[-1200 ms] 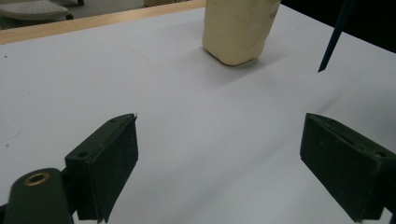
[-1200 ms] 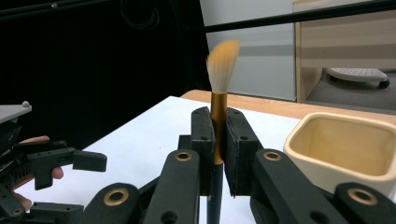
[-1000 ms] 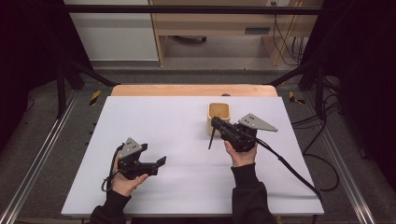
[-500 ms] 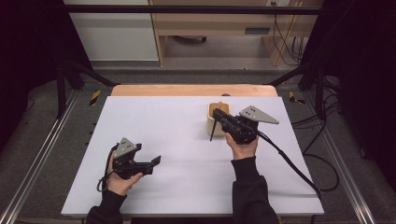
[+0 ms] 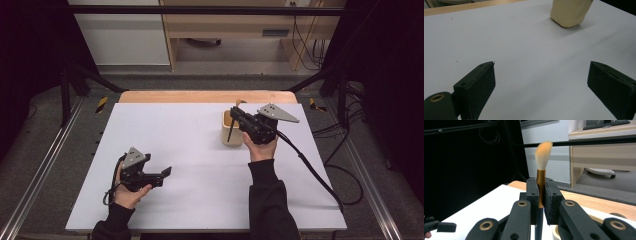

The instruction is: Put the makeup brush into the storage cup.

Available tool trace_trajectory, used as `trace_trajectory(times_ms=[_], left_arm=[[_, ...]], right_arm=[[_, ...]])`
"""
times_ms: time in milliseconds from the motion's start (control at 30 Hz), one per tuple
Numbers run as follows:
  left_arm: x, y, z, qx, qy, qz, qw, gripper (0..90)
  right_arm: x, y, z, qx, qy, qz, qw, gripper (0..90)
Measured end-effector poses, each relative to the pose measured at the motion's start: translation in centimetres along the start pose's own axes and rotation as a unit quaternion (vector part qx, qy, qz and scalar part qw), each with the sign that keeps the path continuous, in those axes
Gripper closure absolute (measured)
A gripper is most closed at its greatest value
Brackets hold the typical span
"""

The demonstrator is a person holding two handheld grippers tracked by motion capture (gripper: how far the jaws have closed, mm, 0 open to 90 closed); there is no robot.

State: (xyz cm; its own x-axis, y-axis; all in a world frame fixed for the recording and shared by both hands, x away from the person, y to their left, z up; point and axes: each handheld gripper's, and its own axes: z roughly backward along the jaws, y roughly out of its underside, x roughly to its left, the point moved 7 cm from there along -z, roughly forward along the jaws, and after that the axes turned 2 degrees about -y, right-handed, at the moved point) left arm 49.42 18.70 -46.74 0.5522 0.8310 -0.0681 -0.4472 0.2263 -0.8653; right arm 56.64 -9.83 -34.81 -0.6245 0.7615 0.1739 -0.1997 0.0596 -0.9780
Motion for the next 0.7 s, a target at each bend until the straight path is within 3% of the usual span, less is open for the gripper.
trace_trajectory(times_ms=[400,700], left_arm=[[0.1,0.1,-0.2,0.006,-0.003,-0.001,1.0,7.5],[0.1,0.1,-0.1,0.005,-0.002,-0.001,1.0,7.8]], right_arm=[[-0.6,-1.2,-0.8,-0.007,0.008,-0.002,0.9999,83.8],[-1.7,-1.6,-1.3,-0.012,0.028,-0.002,0.9995,83.8]])
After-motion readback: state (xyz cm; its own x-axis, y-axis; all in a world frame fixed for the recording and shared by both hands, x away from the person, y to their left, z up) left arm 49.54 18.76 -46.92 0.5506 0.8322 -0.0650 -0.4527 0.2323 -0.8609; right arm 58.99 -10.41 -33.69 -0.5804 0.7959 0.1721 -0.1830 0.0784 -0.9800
